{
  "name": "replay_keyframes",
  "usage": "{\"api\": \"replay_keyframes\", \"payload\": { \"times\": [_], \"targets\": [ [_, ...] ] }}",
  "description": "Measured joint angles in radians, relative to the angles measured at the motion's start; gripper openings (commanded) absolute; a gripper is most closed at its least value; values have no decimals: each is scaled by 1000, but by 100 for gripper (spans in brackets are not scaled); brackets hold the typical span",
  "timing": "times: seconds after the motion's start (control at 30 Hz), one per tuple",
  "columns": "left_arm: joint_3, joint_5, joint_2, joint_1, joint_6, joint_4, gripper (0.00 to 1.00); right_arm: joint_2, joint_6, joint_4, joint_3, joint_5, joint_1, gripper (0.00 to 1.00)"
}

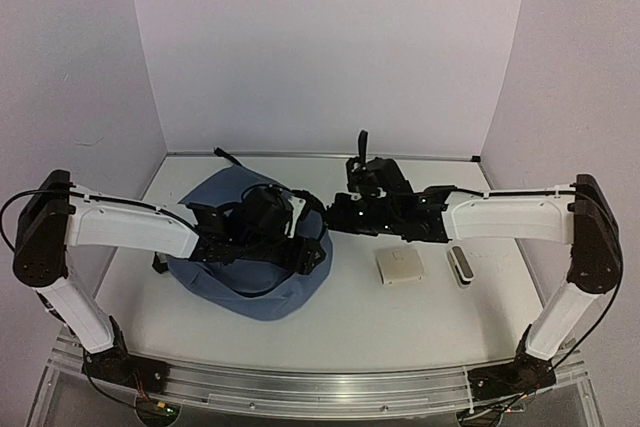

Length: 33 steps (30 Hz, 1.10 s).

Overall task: Pack the student bag
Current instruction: Zip the student bag at the center of the board.

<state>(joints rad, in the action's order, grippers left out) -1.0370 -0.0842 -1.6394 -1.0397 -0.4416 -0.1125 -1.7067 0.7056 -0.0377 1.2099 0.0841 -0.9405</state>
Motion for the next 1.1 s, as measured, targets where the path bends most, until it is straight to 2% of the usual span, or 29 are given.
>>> {"api": "replay_keyframes", "payload": {
  "times": [0.1,0.27,0.33,0.4,0.6,0.83,1.1],
  "targets": [
    [-18,2,-28,0,-3,20,54,2,2,0,-2,2,0,0],
    [-29,-4,-45,0,-3,48,19,8,3,0,-4,5,0,0],
    [-31,-5,-48,0,-2,53,8,10,4,0,-6,8,0,0],
    [-31,-9,-49,0,3,55,1,11,6,-1,-7,11,0,0],
    [-28,22,-50,5,2,58,0,11,6,-1,-6,16,1,0],
    [28,134,-22,2,22,98,0,-6,7,-22,3,13,24,0],
    [39,217,-9,-29,43,70,0,-39,6,-46,13,8,54,0]
  ]
}}
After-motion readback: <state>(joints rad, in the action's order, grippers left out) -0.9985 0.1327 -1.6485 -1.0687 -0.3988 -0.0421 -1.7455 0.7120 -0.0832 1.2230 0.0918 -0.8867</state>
